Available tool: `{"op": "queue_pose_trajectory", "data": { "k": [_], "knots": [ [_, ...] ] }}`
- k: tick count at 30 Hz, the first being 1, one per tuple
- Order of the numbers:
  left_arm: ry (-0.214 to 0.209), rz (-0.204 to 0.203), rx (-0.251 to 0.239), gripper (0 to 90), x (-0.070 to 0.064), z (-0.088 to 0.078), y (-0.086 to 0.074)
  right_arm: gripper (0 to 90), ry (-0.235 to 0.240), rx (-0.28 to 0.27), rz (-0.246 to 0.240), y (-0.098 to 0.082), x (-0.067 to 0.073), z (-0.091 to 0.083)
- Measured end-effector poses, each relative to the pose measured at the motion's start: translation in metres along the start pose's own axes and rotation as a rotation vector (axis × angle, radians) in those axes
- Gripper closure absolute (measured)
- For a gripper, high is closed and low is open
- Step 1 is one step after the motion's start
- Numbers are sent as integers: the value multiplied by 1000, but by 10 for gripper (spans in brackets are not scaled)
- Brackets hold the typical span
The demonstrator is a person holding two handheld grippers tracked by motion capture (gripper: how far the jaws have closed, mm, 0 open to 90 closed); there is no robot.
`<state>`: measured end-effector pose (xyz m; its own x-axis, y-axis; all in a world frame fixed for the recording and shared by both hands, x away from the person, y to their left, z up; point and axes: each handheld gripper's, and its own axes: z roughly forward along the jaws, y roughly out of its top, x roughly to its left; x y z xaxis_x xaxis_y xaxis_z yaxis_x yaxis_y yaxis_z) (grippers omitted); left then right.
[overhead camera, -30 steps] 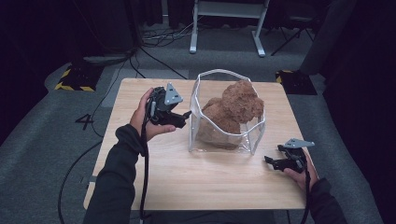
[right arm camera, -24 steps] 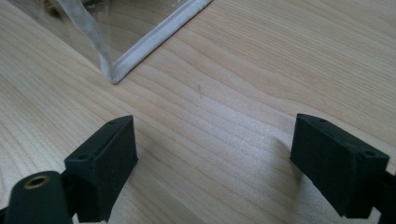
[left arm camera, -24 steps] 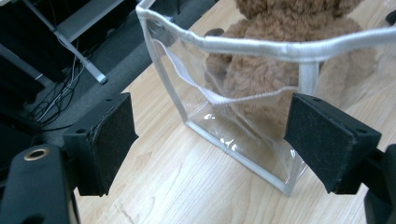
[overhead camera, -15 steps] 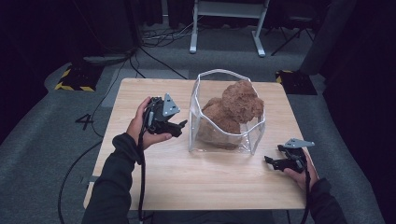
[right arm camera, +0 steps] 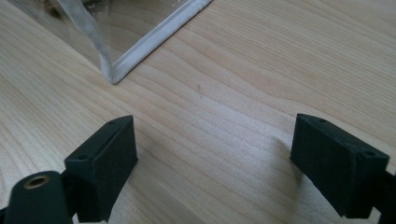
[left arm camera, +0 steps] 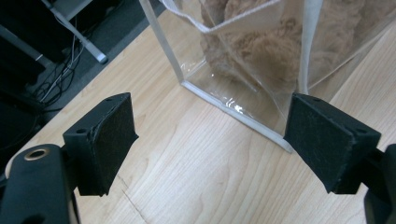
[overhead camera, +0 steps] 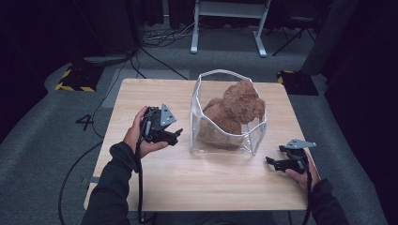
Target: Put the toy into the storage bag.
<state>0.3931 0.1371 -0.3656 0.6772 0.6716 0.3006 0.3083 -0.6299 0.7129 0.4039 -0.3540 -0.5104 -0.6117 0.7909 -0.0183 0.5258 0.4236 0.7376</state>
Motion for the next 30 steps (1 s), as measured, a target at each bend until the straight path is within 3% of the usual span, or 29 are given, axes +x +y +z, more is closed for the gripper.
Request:
{"op": "queue_pose_trajectory", "data": {
  "k": [16, 30],
  "knots": [
    [26, 1, 66, 165, -5, 6, -31, 142, 0, 0, 0, 0, 0, 0],
    [8, -16, 137, 166, -12, 19, -64, 142, 0, 0, 0, 0, 0, 0]
  ]
}}
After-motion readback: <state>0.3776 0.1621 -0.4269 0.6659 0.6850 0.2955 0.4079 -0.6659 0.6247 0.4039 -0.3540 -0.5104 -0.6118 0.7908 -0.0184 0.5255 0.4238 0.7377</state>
